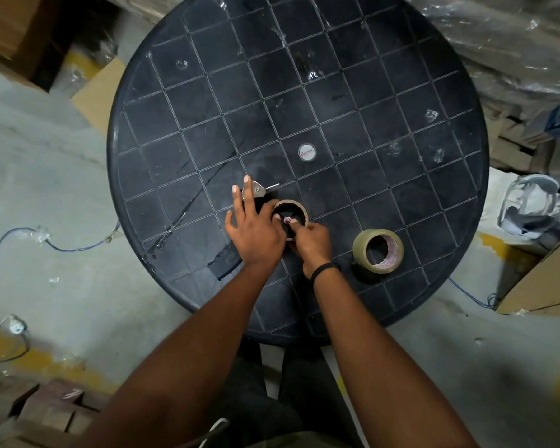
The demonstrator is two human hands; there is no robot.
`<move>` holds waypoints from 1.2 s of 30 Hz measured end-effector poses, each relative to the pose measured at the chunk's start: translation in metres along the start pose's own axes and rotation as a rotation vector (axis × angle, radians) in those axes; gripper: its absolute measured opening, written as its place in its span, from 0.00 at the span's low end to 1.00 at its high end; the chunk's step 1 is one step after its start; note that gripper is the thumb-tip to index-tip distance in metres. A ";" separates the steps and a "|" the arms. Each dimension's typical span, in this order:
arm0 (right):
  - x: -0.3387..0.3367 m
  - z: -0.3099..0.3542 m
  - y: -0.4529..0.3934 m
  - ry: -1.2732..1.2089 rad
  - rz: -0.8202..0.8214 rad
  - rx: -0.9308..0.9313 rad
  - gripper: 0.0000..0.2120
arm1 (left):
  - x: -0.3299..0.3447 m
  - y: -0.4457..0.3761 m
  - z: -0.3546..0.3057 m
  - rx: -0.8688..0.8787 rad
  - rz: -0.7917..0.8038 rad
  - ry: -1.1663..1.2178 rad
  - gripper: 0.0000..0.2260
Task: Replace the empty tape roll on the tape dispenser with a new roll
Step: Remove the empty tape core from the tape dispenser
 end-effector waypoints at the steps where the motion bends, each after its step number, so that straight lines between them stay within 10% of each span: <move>1: 0.001 0.004 -0.002 0.018 -0.005 -0.019 0.11 | 0.000 0.000 0.001 -0.002 0.002 0.002 0.15; 18: 0.003 0.033 -0.019 0.284 0.044 -0.116 0.14 | -0.007 -0.008 0.005 -0.075 0.002 0.124 0.07; 23: -0.002 0.052 -0.022 0.374 0.122 -0.231 0.12 | -0.005 -0.004 -0.001 -0.036 0.121 0.115 0.19; 28: -0.008 0.030 -0.016 0.104 0.094 -0.079 0.34 | -0.003 -0.008 0.003 -0.074 0.114 0.060 0.10; 32: -0.006 0.006 0.006 0.012 0.087 0.060 0.06 | -0.005 -0.007 0.001 -0.094 0.087 0.032 0.07; 36: -0.006 0.007 0.001 0.002 0.020 0.085 0.08 | -0.003 -0.007 0.001 -0.099 0.096 0.062 0.07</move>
Point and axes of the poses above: each hand's wrist, its own y-axis away from the middle knuckle, its own x-axis out of the palm, z = x × y, the point moved 8 cm from there along -y, towards the middle knuckle, and after that the axes turned 10 degrees about -z, right-handed, at the moved point
